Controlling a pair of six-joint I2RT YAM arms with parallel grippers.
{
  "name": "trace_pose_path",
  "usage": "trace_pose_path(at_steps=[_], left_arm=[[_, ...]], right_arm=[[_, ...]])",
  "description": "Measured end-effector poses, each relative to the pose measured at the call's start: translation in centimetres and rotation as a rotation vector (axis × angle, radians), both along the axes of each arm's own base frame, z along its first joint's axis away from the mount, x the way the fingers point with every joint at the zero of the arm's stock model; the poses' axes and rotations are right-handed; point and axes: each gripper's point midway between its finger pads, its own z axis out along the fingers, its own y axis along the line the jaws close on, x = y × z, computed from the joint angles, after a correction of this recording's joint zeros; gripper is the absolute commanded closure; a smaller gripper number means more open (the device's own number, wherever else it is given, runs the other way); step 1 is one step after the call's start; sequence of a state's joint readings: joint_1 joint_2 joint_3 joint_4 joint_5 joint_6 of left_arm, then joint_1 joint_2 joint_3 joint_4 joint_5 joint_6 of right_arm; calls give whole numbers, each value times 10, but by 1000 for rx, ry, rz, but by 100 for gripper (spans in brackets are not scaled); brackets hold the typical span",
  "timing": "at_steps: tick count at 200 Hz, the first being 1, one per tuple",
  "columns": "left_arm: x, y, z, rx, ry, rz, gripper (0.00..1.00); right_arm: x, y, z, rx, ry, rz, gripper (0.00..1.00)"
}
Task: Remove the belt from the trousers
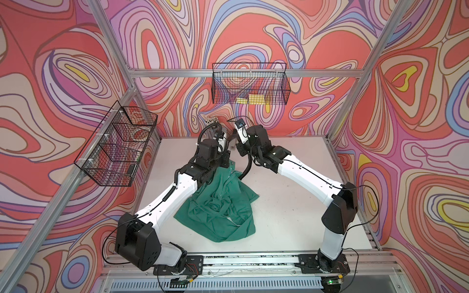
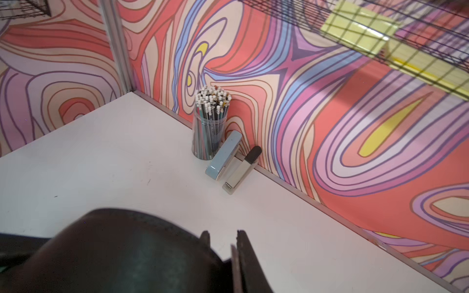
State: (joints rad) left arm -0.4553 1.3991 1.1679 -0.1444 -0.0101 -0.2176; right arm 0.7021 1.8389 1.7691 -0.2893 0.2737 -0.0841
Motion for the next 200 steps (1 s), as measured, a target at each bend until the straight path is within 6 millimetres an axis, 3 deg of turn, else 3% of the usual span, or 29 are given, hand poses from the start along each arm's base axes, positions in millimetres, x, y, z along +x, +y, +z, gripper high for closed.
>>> trace_pose_path(at_steps=[64, 82, 102, 122, 136, 200], left_arm=[[-1, 31, -69, -267, 160, 190, 41], [-3, 30, -77, -321, 182, 195, 39], [-3, 27, -71, -343, 171, 176, 34], [-6, 27, -56, -329, 127, 134, 30], [-10, 25, -35, -308, 59, 76, 29], [-26, -11, 89, -83, -329, -219, 26]], right_arm=[[7, -55, 69, 402, -21, -101, 100], [11, -65, 71, 469, -2, -98, 100], [9, -59, 63, 495, 34, -55, 100], [4, -47, 60, 511, 56, 25, 100], [-1, -38, 57, 515, 74, 81, 100], [-21, -16, 40, 473, 141, 250, 100]])
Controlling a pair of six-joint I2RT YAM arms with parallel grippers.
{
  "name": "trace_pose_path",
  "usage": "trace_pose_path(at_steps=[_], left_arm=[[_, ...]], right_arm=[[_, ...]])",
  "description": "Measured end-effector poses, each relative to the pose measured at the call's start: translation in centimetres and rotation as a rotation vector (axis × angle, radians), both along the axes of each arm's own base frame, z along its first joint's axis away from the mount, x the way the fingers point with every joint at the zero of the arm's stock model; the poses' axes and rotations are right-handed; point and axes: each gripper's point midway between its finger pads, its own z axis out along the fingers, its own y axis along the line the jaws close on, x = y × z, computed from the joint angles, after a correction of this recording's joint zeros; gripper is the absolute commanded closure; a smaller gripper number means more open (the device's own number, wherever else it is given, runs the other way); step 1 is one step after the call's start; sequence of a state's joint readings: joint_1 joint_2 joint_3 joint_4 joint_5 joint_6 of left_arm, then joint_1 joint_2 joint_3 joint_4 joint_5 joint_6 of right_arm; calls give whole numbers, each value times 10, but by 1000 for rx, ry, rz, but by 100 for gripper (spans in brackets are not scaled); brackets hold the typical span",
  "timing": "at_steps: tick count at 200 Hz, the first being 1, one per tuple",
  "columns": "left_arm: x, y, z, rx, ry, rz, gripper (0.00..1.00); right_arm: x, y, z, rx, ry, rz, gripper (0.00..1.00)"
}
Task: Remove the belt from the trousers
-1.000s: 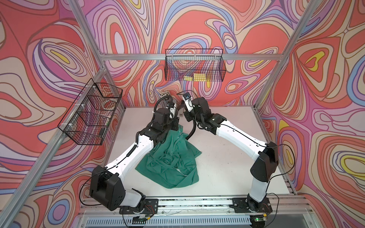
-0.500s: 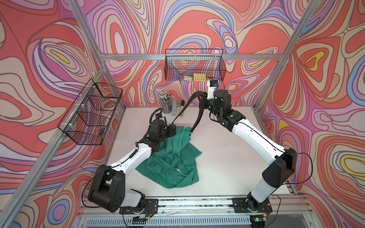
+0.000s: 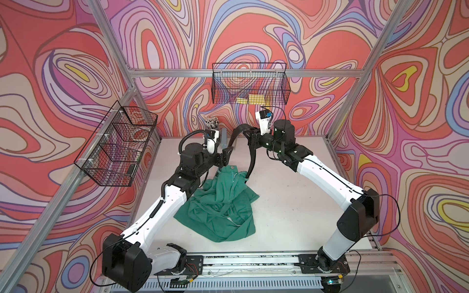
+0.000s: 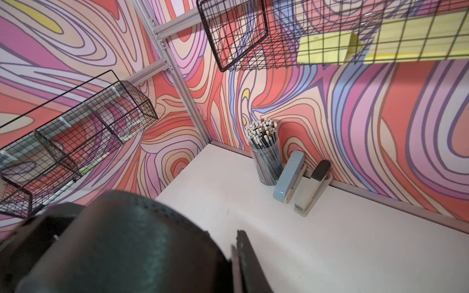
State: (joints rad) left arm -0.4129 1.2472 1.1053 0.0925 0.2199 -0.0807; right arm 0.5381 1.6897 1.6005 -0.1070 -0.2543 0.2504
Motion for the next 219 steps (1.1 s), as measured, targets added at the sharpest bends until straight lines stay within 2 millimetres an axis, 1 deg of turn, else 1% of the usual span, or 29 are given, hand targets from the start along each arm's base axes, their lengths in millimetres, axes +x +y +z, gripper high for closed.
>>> trace_pose_path(at_steps=[15, 22, 36, 48, 58, 69, 75, 79, 89, 93, 100, 103, 104, 126, 132, 142, 159, 179, 188, 203, 219], left_arm=[[2, -10, 20, 42, -64, -25, 25], [4, -14, 25, 57, -81, -32, 25], [11, -21, 29, 83, -99, -42, 25], [17, -26, 25, 106, -95, -46, 25], [22, -30, 18, 129, -82, -46, 25], [27, -33, 9, 153, -65, -41, 29], [29, -34, 4, 166, -52, -37, 35], [31, -35, 1, 175, -44, -32, 42], [34, -36, -5, 201, -24, -18, 70], [36, -35, -8, 208, -12, -8, 79], [38, -35, -8, 221, -2, 7, 94], [39, -33, -7, 225, 0, 15, 100], [39, -33, -7, 226, 0, 18, 100], [42, -28, 3, 223, -3, 64, 100], [42, -26, 4, 219, 2, 77, 100], [43, -22, 3, 216, 21, 99, 100], [42, -18, 5, 206, 50, 126, 100], [41, -12, 9, 184, 85, 159, 100], [41, -10, 9, 175, 100, 175, 100], [41, -6, 5, 165, 131, 202, 100], [41, 0, -2, 159, 168, 235, 100]], right_arm=[[-2, 1, -5, -20, 7, 15, 100], [-3, 1, -7, -27, 11, 21, 100], [-5, 2, -11, -41, 20, 30, 100], [-6, 1, -14, -50, 28, 32, 100], [-6, 1, -16, -55, 35, 32, 100], [-6, 1, -17, -60, 40, 32, 100], [-6, 1, -18, -63, 42, 32, 100], [-7, 0, -19, -65, 44, 32, 100], [-7, 0, -21, -70, 48, 33, 100], [-7, 0, -21, -73, 48, 33, 100], [-7, 0, -22, -77, 49, 34, 95], [-7, 0, -22, -79, 50, 34, 92], [-7, 0, -23, -79, 50, 34, 91], [-11, 2, -25, -86, 57, 49, 60], [-12, 4, -26, -84, 62, 51, 53], [-14, 4, -29, -91, 59, 61, 47], [-20, 0, -44, -93, 94, 64, 41], [-35, -5, -64, -104, 141, 85, 39], [-43, -7, -69, -103, 156, 94, 38], [-55, -12, -69, -95, 165, 106, 37], [-64, -17, -56, -78, 143, 107, 37]])
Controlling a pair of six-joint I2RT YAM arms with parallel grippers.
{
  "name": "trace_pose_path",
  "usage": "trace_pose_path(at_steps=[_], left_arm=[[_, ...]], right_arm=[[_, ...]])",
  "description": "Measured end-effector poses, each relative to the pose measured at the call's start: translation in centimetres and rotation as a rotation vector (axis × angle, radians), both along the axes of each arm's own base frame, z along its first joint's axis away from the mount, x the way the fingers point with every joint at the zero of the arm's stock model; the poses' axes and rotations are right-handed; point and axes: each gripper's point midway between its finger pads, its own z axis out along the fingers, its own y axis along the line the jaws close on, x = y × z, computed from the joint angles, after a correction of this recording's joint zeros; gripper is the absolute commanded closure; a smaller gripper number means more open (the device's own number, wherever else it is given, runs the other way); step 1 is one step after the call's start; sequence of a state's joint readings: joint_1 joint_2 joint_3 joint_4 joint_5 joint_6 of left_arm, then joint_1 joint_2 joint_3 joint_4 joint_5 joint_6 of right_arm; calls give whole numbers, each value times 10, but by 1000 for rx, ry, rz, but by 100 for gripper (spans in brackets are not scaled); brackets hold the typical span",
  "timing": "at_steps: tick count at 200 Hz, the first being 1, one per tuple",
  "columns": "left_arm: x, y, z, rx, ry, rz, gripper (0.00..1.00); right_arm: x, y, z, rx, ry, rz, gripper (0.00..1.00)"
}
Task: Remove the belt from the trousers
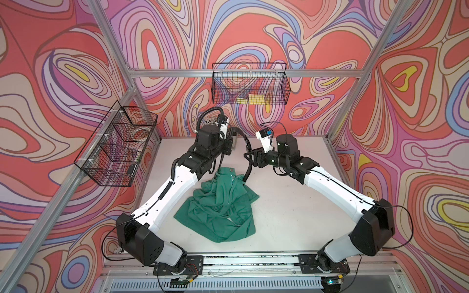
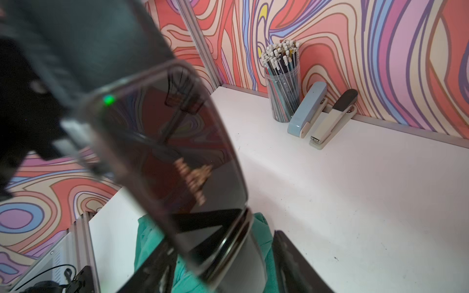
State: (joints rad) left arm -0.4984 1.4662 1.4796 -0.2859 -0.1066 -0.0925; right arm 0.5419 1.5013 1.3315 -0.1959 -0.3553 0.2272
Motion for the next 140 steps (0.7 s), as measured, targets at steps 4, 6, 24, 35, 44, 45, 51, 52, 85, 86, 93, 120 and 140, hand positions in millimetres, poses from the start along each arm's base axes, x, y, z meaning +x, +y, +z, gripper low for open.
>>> trace_pose_path(at_steps=[4, 6, 24, 35, 44, 45, 51, 52, 85, 86, 93, 120, 140], left_arm=[[0, 1, -2, -1, 9, 8, 100], [0, 2, -3, -2, 14, 14, 100], [2, 6, -7, -8, 45, 48, 100], [2, 7, -9, -13, 63, 64, 100], [3, 8, -11, -17, 75, 75, 100], [3, 8, -11, -18, 76, 75, 100], [4, 8, -12, -22, 82, 81, 100], [4, 8, -12, -22, 83, 81, 100], [2, 9, -18, -40, 114, 95, 100], [2, 9, -18, -41, 115, 95, 100], [2, 9, -18, -43, 118, 97, 100], [2, 8, -19, -52, 130, 100, 100], [1, 8, -20, -57, 137, 100, 100]], right_arm=[[-1, -1, 4, 6, -8, -1, 38], [-2, -2, 7, 8, -14, -3, 38], [-6, -9, 27, 28, -56, -25, 40], [-5, -11, 38, 35, -80, -43, 41], [-2, -12, 47, 40, -97, -57, 42], [-2, -12, 48, 40, -99, -58, 42], [1, -13, 53, 43, -108, -66, 43], [1, -13, 54, 44, -111, -67, 43], [18, -6, 76, 45, -148, -79, 50], [18, -5, 76, 43, -150, -78, 50], [22, -3, 76, 34, -150, -78, 51], [35, 4, 72, -8, -136, -77, 59], [40, 9, 66, -40, -122, -70, 62]])
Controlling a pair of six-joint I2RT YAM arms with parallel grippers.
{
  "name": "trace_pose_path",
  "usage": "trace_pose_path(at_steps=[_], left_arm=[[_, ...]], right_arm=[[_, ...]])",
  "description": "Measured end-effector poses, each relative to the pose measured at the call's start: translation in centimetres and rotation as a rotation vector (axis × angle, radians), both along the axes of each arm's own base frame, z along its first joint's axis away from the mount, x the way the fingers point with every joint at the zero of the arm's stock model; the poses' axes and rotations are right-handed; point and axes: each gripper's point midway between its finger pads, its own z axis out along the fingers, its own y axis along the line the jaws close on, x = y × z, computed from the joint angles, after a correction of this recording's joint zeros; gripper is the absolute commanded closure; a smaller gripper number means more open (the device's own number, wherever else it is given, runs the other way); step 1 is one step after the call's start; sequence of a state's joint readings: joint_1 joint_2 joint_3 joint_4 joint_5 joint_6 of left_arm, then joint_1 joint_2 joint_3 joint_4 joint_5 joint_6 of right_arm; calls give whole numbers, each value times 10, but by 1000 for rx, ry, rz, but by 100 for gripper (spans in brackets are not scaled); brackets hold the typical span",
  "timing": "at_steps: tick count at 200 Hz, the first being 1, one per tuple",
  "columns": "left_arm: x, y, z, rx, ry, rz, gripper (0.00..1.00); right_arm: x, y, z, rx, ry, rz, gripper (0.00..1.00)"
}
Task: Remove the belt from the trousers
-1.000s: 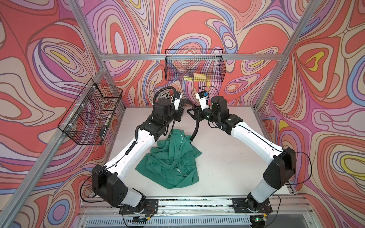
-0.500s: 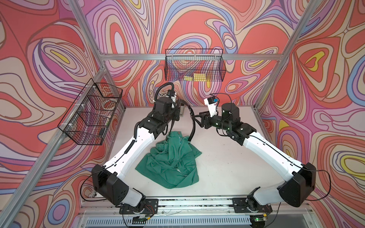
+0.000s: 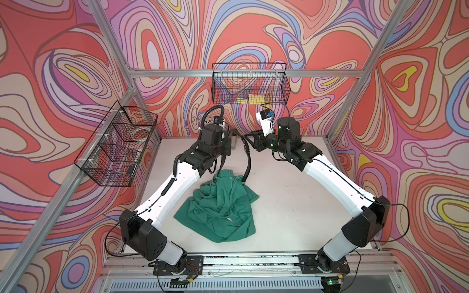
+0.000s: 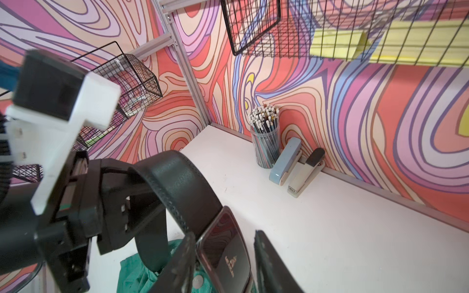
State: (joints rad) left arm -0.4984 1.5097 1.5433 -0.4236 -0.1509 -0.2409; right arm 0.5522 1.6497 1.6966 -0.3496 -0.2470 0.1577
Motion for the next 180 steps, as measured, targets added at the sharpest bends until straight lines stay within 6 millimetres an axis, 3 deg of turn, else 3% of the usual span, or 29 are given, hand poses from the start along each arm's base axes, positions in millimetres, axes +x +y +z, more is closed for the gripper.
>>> trace_pose_path(at_steps=[36, 81, 180], left_arm=[[2, -2, -2, -1, 9, -3, 100], [4, -5, -4, 1, 21, -9, 100], [3, -6, -6, 5, 38, -18, 100]], right_arm=[[-2, 5, -7, -52, 7, 12, 54], [-11, 13, -6, -89, -10, 34, 54], [-2, 14, -21, -149, 9, 12, 89]])
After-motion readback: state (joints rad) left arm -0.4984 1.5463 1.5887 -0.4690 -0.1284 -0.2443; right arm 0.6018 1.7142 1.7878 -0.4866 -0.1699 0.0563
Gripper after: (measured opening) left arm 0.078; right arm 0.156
